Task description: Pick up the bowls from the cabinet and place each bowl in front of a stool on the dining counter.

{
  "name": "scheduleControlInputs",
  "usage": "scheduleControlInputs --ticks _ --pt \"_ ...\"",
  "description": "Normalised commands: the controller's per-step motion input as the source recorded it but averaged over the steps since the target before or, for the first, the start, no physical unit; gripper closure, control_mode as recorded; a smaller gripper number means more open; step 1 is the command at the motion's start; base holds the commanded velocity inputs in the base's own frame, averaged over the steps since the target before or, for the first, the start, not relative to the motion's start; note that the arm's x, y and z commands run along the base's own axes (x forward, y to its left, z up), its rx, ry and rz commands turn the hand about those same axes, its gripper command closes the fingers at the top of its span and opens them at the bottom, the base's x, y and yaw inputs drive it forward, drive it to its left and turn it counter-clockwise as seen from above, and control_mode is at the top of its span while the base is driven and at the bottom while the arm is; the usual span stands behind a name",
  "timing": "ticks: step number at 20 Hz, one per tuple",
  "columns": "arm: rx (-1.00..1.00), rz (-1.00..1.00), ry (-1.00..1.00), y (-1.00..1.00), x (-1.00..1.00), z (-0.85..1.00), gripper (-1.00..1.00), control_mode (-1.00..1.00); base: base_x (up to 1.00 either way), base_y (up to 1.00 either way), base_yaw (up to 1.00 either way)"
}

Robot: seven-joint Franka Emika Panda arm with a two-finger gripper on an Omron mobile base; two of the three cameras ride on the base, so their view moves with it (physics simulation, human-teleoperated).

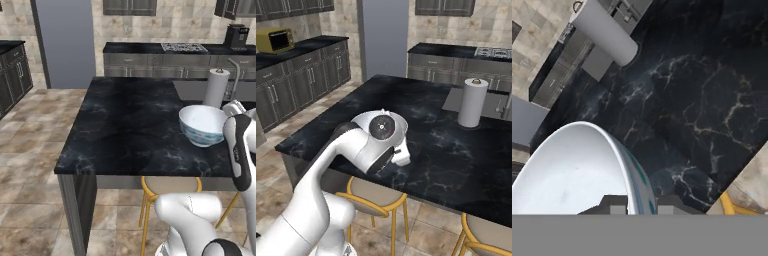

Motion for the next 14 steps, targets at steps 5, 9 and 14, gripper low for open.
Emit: scheduleControlInputs --ticks 5,9,14 --pt "0.0 -0.01 0.01 0.0 0.09 -0.13 1.0 -1.0 0.0 0.0 0.0" --pt "0.0 -0.01 0.01 0.0 0.34 -0.21 1.0 -1.0 0.0 0.0 0.0" --pt "0.0 0.0 0.0 -0.01 0.42 -0.29 1.0 -1.0 0.0 0.0 0.0"
